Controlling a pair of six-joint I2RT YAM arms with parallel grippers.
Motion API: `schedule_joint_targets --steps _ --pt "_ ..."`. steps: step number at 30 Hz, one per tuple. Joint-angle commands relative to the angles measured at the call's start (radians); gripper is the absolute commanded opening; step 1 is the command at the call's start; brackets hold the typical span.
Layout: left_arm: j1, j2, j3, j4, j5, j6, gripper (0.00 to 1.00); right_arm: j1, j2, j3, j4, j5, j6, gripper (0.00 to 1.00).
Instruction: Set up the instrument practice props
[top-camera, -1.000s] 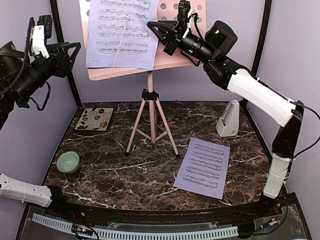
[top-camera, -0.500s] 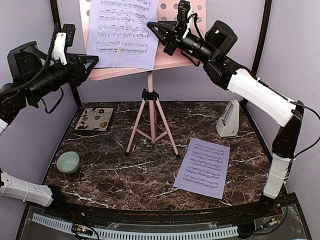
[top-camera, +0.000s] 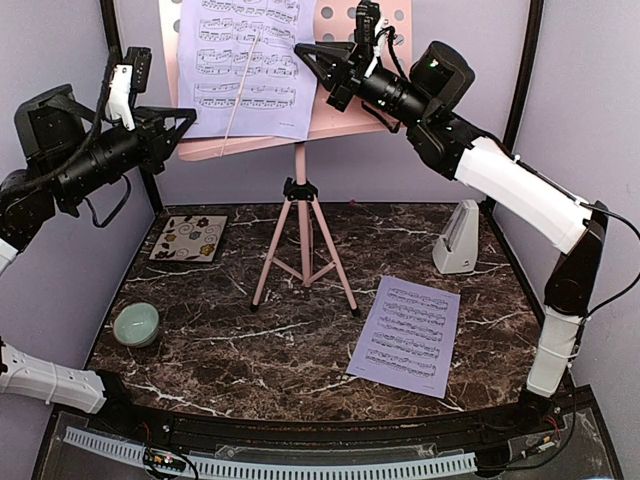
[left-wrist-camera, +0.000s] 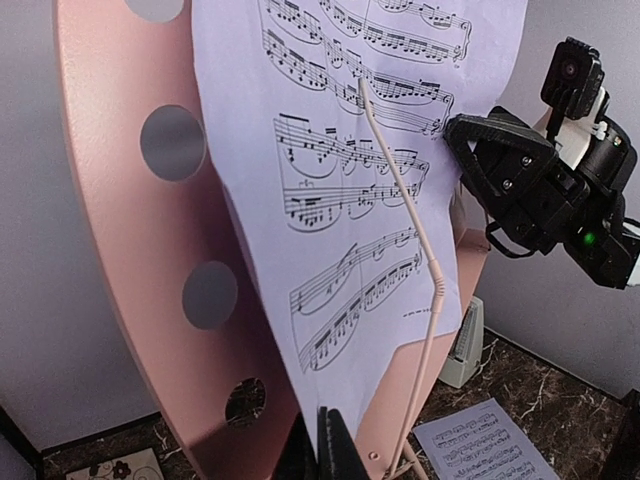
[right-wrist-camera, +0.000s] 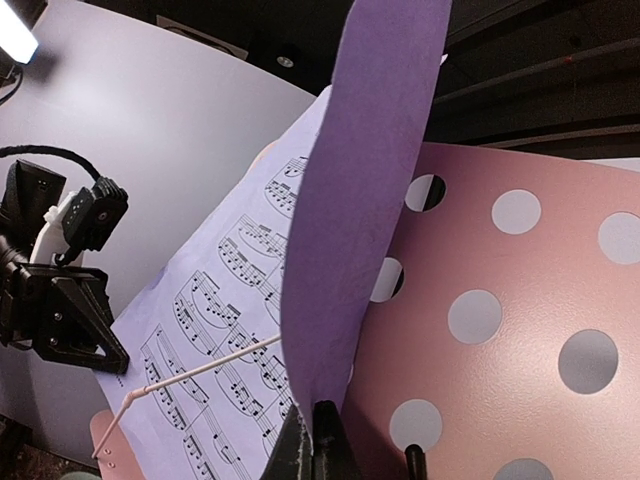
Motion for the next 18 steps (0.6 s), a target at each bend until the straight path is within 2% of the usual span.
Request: schedule_joint_targets --steps 1,10,18 --pt "0.006 -0.027 -0.041 0.035 -0.049 -0.016 0.0 -0.002 -0.002 -0.003 -0.035 0.034 0.017 0.0" --pt "0.006 -0.082 -0.16 0.095 -0.103 -0.074 0.0 0.01 0.01 0.014 -0.007 0.091 0.026 0.0" --pt "0.006 -0.099 -0.172 0.09 -0.14 -0.07 0.0 0.02 0.026 0.022 0.011 0.111 0.022 0.0"
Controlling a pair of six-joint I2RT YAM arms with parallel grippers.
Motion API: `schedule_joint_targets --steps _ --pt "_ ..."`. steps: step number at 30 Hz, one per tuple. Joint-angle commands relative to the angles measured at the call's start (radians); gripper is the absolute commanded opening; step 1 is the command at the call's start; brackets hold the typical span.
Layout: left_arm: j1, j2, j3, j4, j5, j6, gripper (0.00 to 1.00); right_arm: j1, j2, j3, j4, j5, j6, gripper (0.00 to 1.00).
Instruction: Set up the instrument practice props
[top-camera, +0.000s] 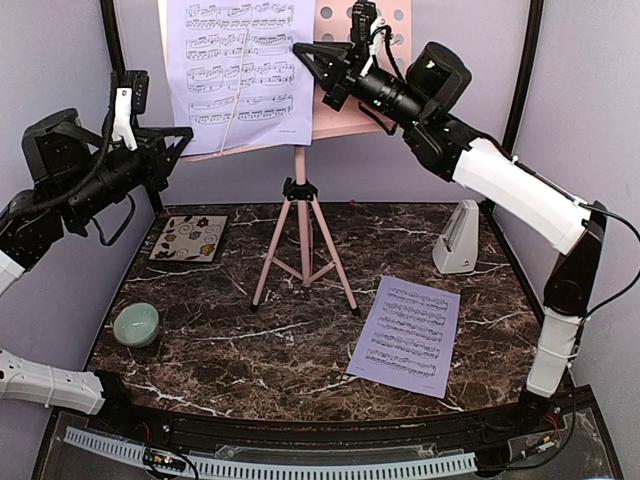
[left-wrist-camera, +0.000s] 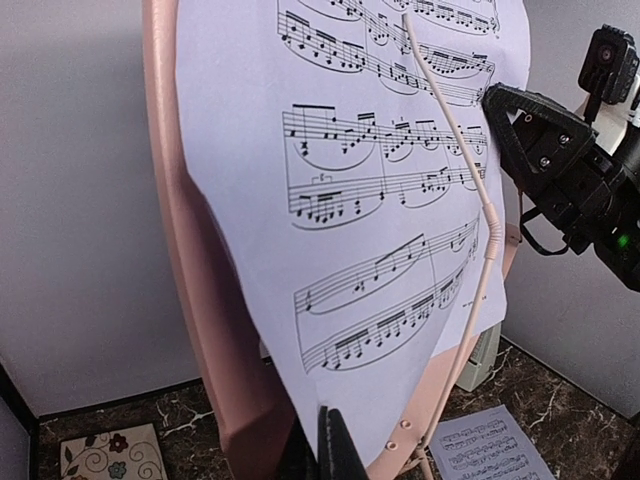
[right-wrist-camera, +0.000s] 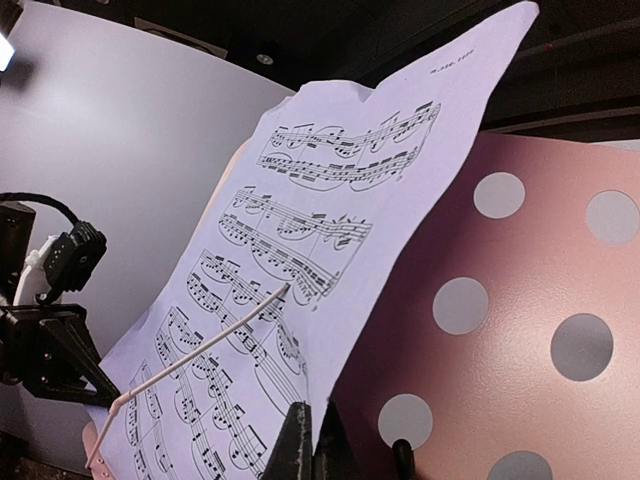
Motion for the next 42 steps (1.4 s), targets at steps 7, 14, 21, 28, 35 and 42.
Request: schedule_joint_targets --steps 7,14,21,28,35,42 --pt "0.006 -0.025 -0.025 0.024 -0.028 -0.009 0.01 0.01 0.035 0.051 0.026 0.073 -0.01 0.0" --pt "0.005 -0.014 -0.028 0.022 -0.007 -0.017 0.0 0.019 0.058 0.092 0.025 0.102 -0.033 0.04" --pt "0.004 -0.027 -0.043 0.02 -0.018 -0.024 0.06 0.028 0.056 0.084 0.027 0.135 -0.057 0.14" --pt "0.002 -0.047 -0.035 0.007 -0.074 -0.027 0.36 0.029 0.005 0.006 0.058 0.168 -0.088 0.34" --pt "-0.003 -0.055 -0.035 -0.01 -0.147 -0.028 0.56 0.028 -0.057 -0.082 0.102 0.215 -0.108 0.64" --pt "-0.003 -0.05 -0.036 -0.021 -0.159 -0.033 0.67 0.029 -0.058 -0.044 0.091 0.222 -0.096 0.92"
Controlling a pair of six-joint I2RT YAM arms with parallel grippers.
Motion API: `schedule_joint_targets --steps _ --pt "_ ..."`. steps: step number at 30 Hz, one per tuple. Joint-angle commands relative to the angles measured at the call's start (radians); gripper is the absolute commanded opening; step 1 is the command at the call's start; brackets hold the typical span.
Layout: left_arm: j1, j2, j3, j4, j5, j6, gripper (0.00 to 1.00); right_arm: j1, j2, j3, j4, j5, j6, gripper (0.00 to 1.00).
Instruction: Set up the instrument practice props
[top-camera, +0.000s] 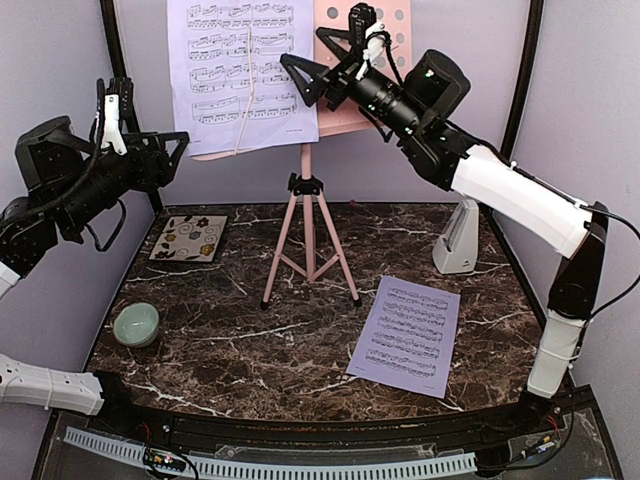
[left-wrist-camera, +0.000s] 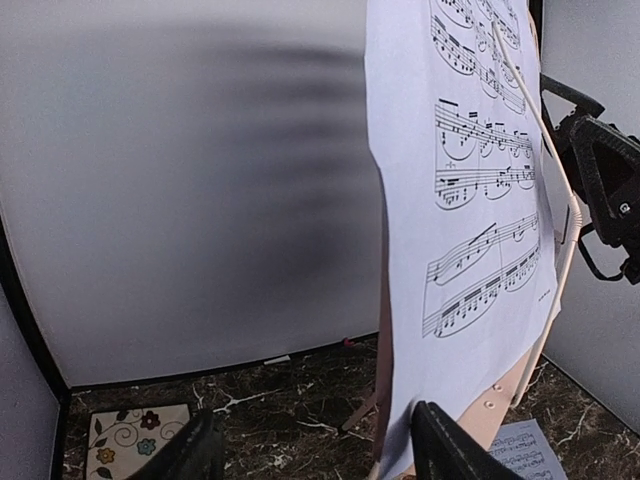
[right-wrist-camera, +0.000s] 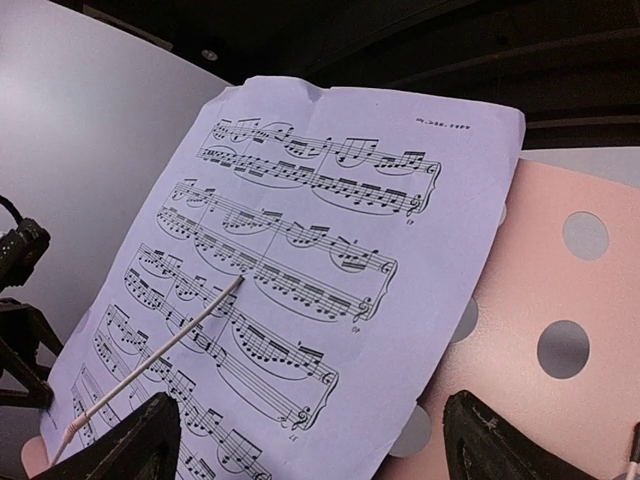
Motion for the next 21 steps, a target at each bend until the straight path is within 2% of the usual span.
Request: schedule_joint_targets --steps 1,5,15,18,21 --pt "-0.002 -0.009 -0.003 -0.012 -0.018 -0.009 0.69 -0.005 -0.032 0.038 0.017 0.033 0.008 0.93" --pt "-0.001 -0.027 -0.018 0.003 -0.001 -0.004 0.77 -0.005 -0.04 0.047 0.013 0.041 0.007 0.94" --pt "-0.002 -0.059 -0.043 -0.014 0.08 -0.006 0.82 -0.005 -0.067 0.048 -0.011 -0.023 0.058 0.95" --pt "-0.002 -0.101 -0.104 0.026 0.124 -0.031 0.92 -0.005 -0.078 0.045 -0.038 -0.052 0.074 0.95" --pt "-0.001 -0.133 -0.143 0.032 0.16 -0.046 0.98 -0.005 -0.096 0.029 -0.058 -0.075 0.085 0.96"
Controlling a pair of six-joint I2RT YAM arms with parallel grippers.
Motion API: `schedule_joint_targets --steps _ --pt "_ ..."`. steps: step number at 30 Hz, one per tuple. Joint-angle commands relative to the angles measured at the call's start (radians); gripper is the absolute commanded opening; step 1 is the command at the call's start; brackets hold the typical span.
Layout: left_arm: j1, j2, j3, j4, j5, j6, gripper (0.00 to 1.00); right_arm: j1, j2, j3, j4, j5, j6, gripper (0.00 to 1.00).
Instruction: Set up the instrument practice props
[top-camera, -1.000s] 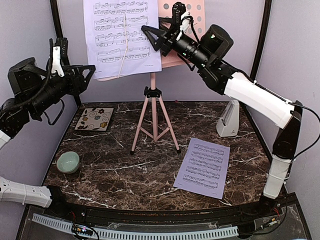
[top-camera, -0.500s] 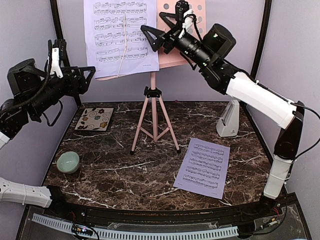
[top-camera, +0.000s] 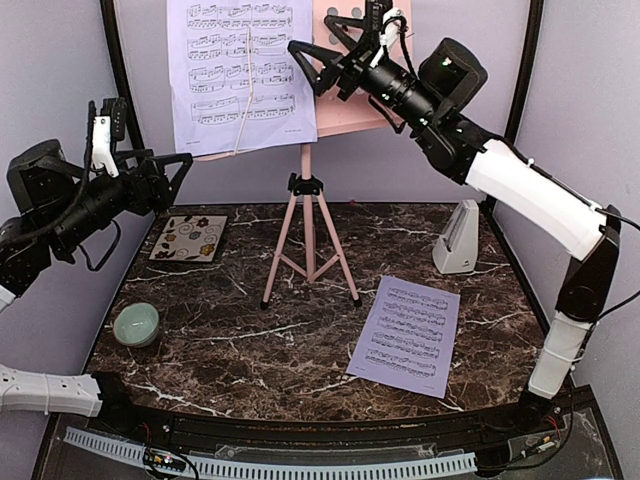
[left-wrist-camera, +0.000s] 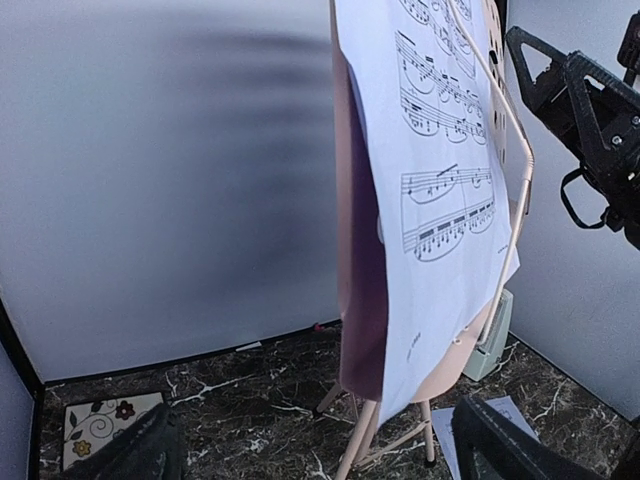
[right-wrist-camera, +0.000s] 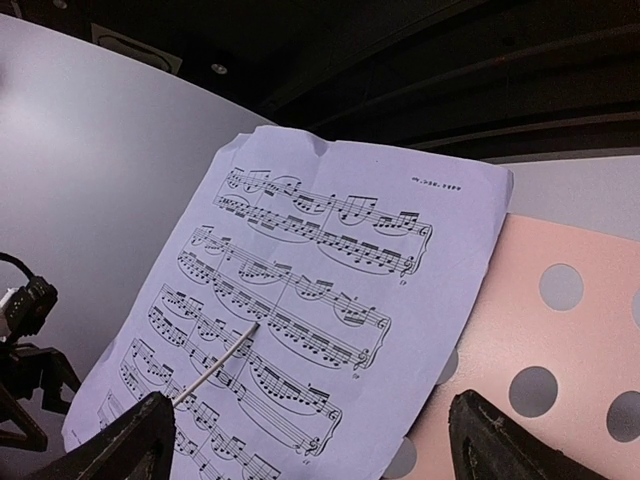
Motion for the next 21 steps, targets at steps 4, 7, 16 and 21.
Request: schedule_joint_targets --steps 4,7,16,21 --pt "-0.002 -0.063 -0.088 0.026 0.11 -0.049 0.99 -0.004 -0.088 -0.005 -0.07 -0.063 0.055 0.97" --pt "0.0 -0.089 -0.135 0.06 0.167 -0.08 0.99 -0.004 -0.124 -0.045 -0.105 -0.071 0.062 0.98" --pt "0.002 -0.128 -0.31 0.116 0.207 -0.162 0.99 -0.003 -0.291 -0.226 -0.203 -0.016 0.101 0.97" --pt "0.069 -0.073 -0.425 0.165 0.245 -0.205 0.97 -0.003 -0.383 -0.375 -0.25 0.025 0.153 0.98"
